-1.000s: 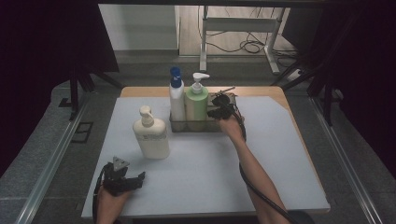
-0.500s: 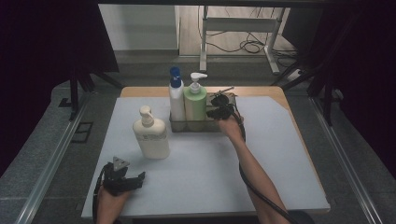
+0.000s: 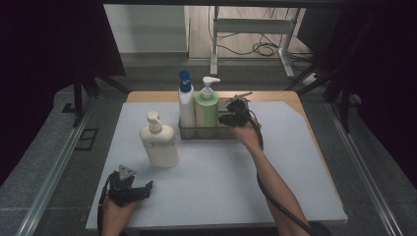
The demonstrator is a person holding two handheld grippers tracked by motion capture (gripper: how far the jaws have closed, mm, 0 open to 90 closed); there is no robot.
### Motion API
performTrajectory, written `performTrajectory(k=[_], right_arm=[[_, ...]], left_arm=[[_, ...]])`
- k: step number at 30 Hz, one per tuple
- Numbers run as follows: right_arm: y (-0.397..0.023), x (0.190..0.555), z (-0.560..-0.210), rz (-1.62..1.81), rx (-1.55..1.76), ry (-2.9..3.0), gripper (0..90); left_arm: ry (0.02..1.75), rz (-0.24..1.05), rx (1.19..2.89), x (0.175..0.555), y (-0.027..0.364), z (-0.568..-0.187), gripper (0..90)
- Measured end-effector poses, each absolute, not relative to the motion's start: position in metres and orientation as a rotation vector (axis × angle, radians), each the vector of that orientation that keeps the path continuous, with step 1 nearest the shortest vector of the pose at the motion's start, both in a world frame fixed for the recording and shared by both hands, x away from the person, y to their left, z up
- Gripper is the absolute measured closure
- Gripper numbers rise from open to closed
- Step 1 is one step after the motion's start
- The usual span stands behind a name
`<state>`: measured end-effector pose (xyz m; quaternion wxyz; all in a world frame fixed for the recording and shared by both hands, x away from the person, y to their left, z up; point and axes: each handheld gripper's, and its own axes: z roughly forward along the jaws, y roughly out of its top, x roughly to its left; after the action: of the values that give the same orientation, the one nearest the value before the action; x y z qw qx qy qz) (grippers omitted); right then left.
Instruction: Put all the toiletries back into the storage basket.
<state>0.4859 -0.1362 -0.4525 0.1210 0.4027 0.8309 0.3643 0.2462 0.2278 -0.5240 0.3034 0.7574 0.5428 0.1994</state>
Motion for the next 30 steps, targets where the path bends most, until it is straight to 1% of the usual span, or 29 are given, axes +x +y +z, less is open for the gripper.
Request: performTrajectory(k=[5, 8, 15, 16, 18, 24, 30], right_arm=[[-0.143, 0.479, -0.449, 1.081, 1.146, 2.421, 67.3], [-0.147, 0.476, -0.448, 1.098, 1.142, 2.421, 60.4], [-0.158, 0.466, -0.444, 1.157, 1.12, 2.42, 50.2], [-0.159, 0.464, -0.444, 1.163, 1.12, 2.42, 46.8], [-0.161, 0.461, -0.442, 1.173, 1.105, 2.422, 45.1], [-0.163, 0.449, -0.438, 1.198, 1.026, 2.45, 36.4], [-0.154, 0.435, -0.436, 1.204, 0.927, 2.499, 29.9]], left_arm=[[1.439, 0.528, 2.005, 0.246, 0.228, -0.524, 11.9], [1.438, 0.528, 2.005, 0.246, 0.228, -0.524, 11.9], [1.438, 0.529, 2.006, 0.246, 0.228, -0.524, 11.9], [1.438, 0.529, 2.005, 0.246, 0.228, -0.524, 11.9], [1.438, 0.529, 2.005, 0.246, 0.228, -0.524, 11.9], [1.438, 0.53, 2.005, 0.246, 0.228, -0.524, 11.9], [1.438, 0.53, 2.005, 0.246, 0.228, -0.524, 11.9]])
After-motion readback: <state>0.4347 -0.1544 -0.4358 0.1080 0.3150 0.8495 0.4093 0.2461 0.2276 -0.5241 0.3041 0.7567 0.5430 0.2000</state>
